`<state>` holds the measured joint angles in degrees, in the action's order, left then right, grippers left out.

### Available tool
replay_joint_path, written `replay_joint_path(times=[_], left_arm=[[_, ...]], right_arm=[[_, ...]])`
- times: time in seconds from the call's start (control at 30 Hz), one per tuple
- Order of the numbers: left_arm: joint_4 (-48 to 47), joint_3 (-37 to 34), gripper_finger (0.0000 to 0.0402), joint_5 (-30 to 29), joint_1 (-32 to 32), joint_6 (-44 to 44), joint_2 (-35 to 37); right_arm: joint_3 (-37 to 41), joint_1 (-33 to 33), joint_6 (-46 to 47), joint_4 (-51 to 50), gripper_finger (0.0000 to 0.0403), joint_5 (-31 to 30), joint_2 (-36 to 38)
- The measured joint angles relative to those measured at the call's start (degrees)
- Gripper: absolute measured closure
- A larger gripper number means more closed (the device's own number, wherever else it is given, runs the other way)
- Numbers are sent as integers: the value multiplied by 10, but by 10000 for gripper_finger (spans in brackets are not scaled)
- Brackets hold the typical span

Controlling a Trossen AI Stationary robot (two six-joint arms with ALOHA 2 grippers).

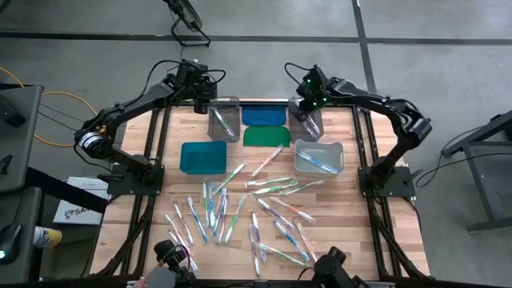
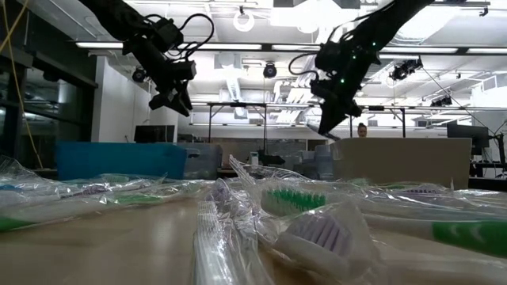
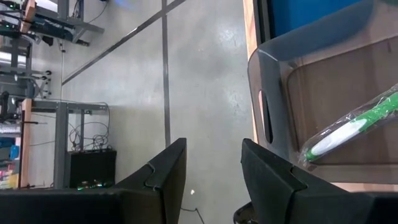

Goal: Pick & Place Toothbrushes
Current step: Put the violet toothbrush into the right black bin, then put the green toothbrush into the left black bin

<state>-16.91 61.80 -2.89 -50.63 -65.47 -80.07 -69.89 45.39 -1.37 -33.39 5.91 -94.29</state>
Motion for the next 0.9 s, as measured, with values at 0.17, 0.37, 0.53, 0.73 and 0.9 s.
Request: replay_joint_path(times=[0.17, 0.37, 0.53, 0.73, 0.9], left_arm=[[-4, 0, 254, 0, 0, 2, 0], [-7, 0, 254, 0, 0, 8, 0], [-8, 0, 254, 0, 0, 11, 0], [-8, 0, 254, 0, 0, 13, 0], [-11, 0, 254, 0, 0, 13, 0]], right_arm=[[0, -1, -13, -2, 380, 0, -4], [0, -9, -13, -13, 357, -47, -4], [0, -10, -2, -22, 296, -60, -4], [0, -11, 2, -24, 246, -60, -4], [0, -11, 3, -52, 240, -55, 16]])
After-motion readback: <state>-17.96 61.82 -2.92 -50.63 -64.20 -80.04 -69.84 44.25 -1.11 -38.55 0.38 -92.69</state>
